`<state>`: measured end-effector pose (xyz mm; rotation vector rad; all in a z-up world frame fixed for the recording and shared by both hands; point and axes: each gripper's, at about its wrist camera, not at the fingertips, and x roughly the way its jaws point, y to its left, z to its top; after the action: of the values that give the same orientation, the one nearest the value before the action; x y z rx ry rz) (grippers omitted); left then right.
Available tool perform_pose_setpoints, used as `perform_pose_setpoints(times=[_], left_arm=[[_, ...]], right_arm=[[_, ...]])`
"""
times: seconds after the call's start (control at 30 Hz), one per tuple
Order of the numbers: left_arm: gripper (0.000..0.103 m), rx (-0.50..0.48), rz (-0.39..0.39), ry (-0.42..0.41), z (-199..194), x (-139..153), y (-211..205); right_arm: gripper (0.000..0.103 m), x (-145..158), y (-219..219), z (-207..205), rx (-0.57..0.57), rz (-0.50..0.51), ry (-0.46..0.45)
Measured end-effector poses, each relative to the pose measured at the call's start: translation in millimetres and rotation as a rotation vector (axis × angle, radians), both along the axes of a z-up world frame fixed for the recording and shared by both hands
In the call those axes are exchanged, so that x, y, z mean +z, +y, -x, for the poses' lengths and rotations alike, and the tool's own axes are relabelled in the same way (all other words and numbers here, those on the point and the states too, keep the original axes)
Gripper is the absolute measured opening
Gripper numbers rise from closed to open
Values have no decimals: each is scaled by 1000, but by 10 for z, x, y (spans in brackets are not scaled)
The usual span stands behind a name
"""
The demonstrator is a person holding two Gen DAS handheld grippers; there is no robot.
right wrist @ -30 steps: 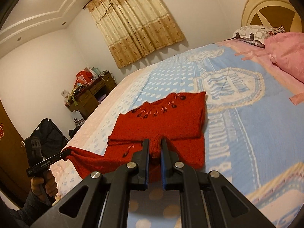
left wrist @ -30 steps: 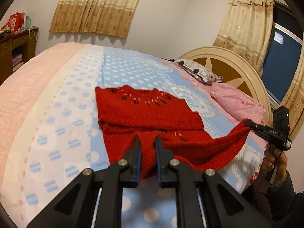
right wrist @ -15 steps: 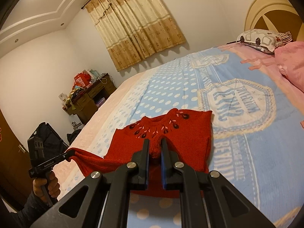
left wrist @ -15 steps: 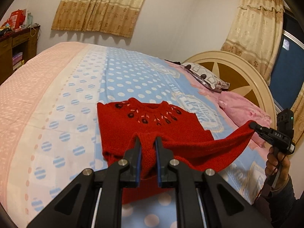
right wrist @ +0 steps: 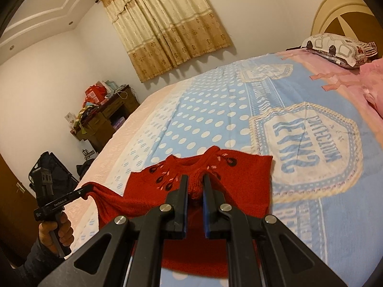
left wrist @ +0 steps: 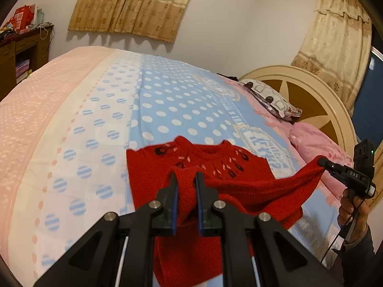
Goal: Fold small clothes
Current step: 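Lift the hem with both grippers and fold it toward the collar, then release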
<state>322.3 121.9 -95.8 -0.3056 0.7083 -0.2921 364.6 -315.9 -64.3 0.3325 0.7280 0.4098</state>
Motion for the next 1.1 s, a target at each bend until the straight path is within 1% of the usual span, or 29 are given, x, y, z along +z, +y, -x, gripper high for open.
perform_pose_setpoints(times=[0.17, 0.33, 0.53, 0.63, 0.73, 0.87, 0.93, 0.97, 1.0, 1.07, 1.1], left_arm=[[13, 8, 0, 8, -328, -3, 22], [13, 4, -7, 51, -650, -176, -25], [13, 7, 3, 100, -957, -419, -35], [13, 4, 13, 114, -1077, -496, -38], [13, 5, 1, 126, -1202, -572, -58], [13, 26, 7, 163, -1368, -758, -39], [13, 40, 10, 178, -1404, -836, -18], [15, 46, 12, 183, -1413, -860, -10], [20, 61, 16, 190, -1411, -893, 11], [21, 78, 29, 195, -1397, -914, 52], [28, 85, 48, 196, -1365, -908, 91]], right_arm=[[9, -60, 3, -321, -12, 14, 16], [9, -213, -6, -616, -39, 16, 47], [9, -513, -9, -961, -66, 37, 106], [9, -603, -36, -1104, -79, 40, 121], [9, -693, -52, -1278, -94, 47, 134], [9, -919, -30, -1558, -111, 63, 185], [9, -1061, -33, -1672, -109, 53, 223], [9, -1132, -38, -1719, -116, 48, 236], [9, -1189, -40, -1759, -128, 57, 243], [10, -1280, -52, -1830, -135, 53, 255], [12, -1301, -64, -1854, -156, 63, 258]])
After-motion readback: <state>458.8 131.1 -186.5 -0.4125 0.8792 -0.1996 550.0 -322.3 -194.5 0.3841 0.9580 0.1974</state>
